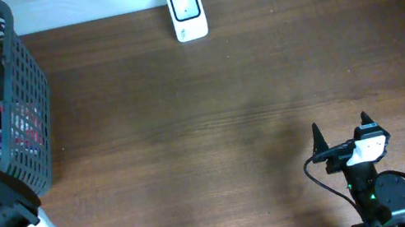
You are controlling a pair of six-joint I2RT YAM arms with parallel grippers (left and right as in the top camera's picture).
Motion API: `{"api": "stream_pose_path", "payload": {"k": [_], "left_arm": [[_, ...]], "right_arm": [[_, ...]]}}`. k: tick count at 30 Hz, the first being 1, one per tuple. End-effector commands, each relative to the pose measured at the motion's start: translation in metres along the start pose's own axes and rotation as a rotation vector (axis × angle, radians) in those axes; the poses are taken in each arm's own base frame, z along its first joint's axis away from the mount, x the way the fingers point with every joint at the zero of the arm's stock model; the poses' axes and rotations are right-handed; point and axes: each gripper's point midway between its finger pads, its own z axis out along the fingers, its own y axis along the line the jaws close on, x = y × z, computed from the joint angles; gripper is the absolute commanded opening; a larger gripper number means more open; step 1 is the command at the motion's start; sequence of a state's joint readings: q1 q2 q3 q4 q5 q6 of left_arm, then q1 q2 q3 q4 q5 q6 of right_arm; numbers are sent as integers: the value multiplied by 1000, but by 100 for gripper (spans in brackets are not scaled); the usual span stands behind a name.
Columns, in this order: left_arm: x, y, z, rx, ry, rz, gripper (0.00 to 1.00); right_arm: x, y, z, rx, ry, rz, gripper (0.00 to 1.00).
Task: Scan the item barcode
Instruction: 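Reach the left gripper into the basket and grasp the purple-red pack, then carry the purple-red pack out and set it on the table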
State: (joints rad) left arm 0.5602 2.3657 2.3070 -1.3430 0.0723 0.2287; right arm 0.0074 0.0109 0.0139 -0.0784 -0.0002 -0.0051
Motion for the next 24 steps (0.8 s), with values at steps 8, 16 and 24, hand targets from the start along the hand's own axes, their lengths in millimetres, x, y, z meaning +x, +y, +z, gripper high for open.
{"api": "stream_pose_path", "payload": {"k": [8,16,24], "left_arm": [[-59,4,-146,-12,-416,-284,0],[-52,-25,-370,275,-978,-748,0],[-14,-233,-318,655,-509,-389,0]], "right_arm": [[3,0,0,0,4,-6,99],[3,0,0,0,4,-6,99],[3,0,0,0,4,-6,99]]}}
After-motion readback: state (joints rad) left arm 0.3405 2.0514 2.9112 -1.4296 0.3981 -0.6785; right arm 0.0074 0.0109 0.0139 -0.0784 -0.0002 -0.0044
